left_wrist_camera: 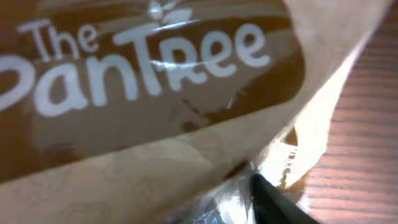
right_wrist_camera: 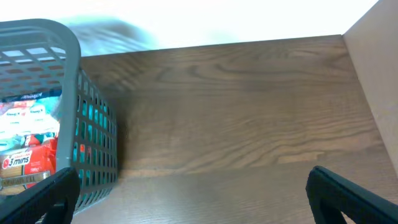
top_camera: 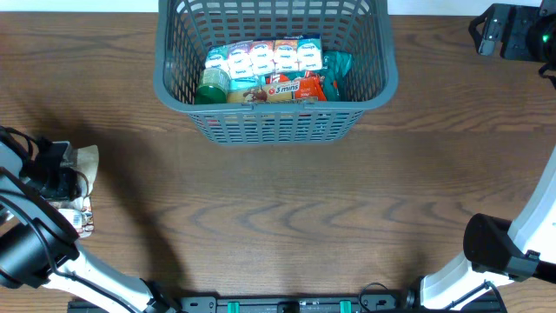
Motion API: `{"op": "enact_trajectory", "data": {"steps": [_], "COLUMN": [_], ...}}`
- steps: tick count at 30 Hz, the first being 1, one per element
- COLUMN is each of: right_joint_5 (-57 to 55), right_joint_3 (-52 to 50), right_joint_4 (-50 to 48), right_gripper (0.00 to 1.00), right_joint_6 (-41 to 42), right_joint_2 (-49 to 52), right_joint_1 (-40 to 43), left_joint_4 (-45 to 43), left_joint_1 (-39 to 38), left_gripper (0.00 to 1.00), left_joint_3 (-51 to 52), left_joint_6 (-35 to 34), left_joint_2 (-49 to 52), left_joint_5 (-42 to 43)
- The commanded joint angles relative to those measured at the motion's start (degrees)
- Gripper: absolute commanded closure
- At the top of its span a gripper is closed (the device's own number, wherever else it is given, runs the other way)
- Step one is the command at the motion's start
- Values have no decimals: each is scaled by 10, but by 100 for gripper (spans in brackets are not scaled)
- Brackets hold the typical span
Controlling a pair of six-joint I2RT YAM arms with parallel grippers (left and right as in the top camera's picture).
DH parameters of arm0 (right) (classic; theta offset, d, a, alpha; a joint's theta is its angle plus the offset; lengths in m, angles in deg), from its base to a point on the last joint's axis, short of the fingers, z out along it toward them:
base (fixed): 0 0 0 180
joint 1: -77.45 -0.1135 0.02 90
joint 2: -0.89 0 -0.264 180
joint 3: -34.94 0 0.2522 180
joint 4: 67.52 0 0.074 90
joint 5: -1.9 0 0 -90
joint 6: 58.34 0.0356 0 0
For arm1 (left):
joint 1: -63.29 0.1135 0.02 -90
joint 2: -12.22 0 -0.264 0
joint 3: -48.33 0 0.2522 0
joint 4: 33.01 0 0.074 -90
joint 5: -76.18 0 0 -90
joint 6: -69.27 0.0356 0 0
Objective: Pack container
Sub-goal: 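Reach the left gripper to the PanTree bag and grasp it, then carry the PanTree bag with the left gripper into the basket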
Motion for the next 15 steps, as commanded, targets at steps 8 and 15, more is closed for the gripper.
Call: {"op": "enact_trajectory", "data": {"steps": [8, 15], "right_joint_5": [2, 2], "right_joint_3": [-1, -1], "right_joint_4": [-1, 2], "right_gripper": [1, 1], "right_joint_6": [9, 0], "right_joint_2": [-2, -2], "right_joint_1": [-7, -7], "left_joint_4": [36, 195], "left_joint_1": [-50, -105], "left_gripper": [94, 94], "left_joint_3": [-22, -177], "left_joint_6": [-69, -260], "left_joint_2": [12, 8], "left_joint_5": [15, 15]}}
